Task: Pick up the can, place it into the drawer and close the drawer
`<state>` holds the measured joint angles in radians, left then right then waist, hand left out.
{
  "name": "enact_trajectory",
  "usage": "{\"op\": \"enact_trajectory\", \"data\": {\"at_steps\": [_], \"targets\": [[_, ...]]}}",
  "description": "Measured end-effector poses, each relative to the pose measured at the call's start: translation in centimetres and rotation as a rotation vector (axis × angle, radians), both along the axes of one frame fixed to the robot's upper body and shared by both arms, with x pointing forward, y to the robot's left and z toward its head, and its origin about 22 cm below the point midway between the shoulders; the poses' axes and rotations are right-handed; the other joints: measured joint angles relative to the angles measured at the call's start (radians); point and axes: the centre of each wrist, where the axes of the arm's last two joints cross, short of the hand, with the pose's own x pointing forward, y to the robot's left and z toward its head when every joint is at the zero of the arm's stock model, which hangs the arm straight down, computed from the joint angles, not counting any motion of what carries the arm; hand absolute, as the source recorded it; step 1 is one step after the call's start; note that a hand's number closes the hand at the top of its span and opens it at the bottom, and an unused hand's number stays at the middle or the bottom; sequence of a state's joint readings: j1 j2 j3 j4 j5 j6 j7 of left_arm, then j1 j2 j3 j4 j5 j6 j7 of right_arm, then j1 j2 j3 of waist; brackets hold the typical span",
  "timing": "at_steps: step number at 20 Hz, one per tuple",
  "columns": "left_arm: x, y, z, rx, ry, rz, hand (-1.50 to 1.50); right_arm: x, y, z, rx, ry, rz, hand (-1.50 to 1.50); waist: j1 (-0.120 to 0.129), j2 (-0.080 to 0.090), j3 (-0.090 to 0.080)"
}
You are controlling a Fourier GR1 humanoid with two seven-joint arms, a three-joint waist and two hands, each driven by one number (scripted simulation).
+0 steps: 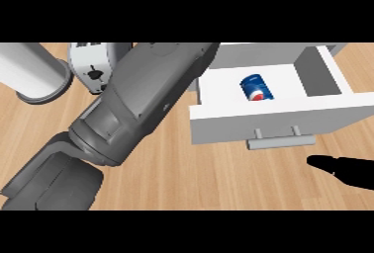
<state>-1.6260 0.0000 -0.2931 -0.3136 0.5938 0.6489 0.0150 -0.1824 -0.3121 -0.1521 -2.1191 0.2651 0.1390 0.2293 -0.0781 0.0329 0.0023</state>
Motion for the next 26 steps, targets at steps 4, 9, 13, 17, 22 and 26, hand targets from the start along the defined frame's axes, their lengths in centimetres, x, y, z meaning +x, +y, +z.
{"op": "enact_trajectory", "data": {"at_steps": [4,9,13,17,22,26], "targets": [[0.0,0.0,0.1,-0.014,-0.012,-0.006,-1.5,2.1,1.1,-0.9,-0.13,-0.008,-0.02,-1.5,0.021,-0.003,0.0],[0.1,-0.1,0.4,0.009,-0.026,0.001,-1.5,4.8,3.0,-3.1,-0.264,0.005,-0.035,-1.5,0.042,-0.007,0.0],[0.4,0.4,-0.2,0.018,-0.026,0.003,-1.5,7.2,4.4,-4.9,-0.374,0.025,-0.055,-1.5,0.058,-0.011,-0.001],[0.6,0.8,0.3,0.013,-0.016,-0.006,-1.5,9.7,5.1,-7.4,-0.469,0.035,-0.082,-1.5,0.075,-0.015,-0.001],[0.7,1.3,0.4,0.002,-0.013,-0.004,-1.5,12.5,7.1,-10.5,-0.537,0.032,-0.104,-1.5,0.093,-0.02,-0.001],[1.3,3.1,0.7,0.005,-0.012,0.014,-1.5,14.8,8.1,-12.0,-0.566,0.026,-0.139,-1.5,0.107,-0.022,-0.001]]}}
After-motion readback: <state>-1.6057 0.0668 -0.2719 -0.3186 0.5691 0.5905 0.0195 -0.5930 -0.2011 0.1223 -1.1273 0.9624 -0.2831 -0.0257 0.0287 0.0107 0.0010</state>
